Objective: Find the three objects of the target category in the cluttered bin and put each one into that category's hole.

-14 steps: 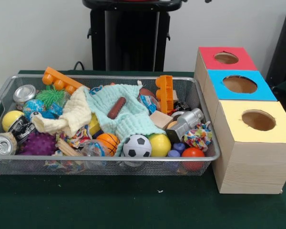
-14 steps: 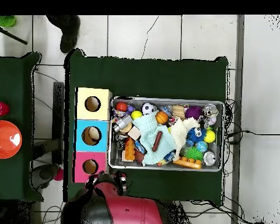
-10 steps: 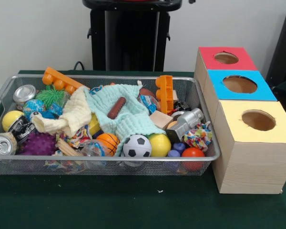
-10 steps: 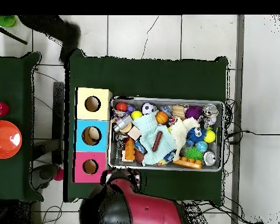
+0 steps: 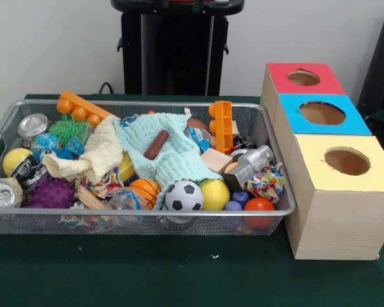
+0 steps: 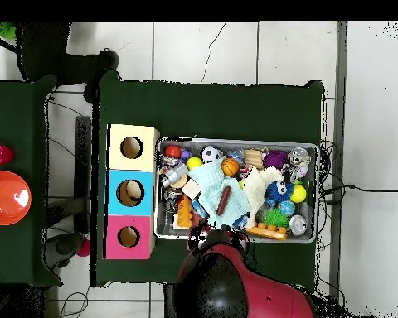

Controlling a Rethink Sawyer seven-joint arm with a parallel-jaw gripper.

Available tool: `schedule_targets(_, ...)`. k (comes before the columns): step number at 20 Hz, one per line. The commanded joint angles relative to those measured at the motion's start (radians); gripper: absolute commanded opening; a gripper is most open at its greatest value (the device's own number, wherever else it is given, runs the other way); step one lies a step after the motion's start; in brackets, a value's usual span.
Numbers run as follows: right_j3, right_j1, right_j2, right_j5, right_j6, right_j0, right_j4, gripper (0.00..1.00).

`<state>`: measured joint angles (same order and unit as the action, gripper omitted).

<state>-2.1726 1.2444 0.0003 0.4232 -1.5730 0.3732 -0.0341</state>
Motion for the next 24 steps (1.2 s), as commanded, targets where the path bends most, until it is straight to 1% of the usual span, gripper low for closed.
schedule_targets(1,0.086,-0.025,0.114,-0.005,0.069,0.061,-0.075,1.00)
schedule_targets(2,0.099,-0.024,0.117,0.001,0.071,0.069,-0.078,1.00)
schedule_targets(4,0.098,-0.019,0.153,-0.031,0.079,0.107,-0.061,1.00)
schedule_targets(6,0.112,-0.024,0.172,-0.050,0.077,0.133,-0.064,1.00)
schedule_targets(10,0.106,-0.032,0.253,-0.149,0.047,0.212,-0.054,1.00)
schedule_targets(12,0.108,-0.037,0.275,-0.174,0.026,0.236,-0.059,1.00)
schedule_targets(14,0.126,-0.040,0.263,-0.161,-0.001,0.227,-0.065,1.00)
schedule_targets(18,0.179,-0.048,0.205,-0.105,-0.063,0.165,-0.071,1.00)
schedule_targets(21,0.174,-0.054,0.221,-0.110,-0.073,0.149,-0.055,1.00)
schedule_targets(22,0.178,-0.064,0.215,-0.114,-0.086,0.134,-0.056,1.00)
schedule_targets(24,0.195,-0.098,0.185,-0.077,-0.118,0.089,-0.057,1.00)
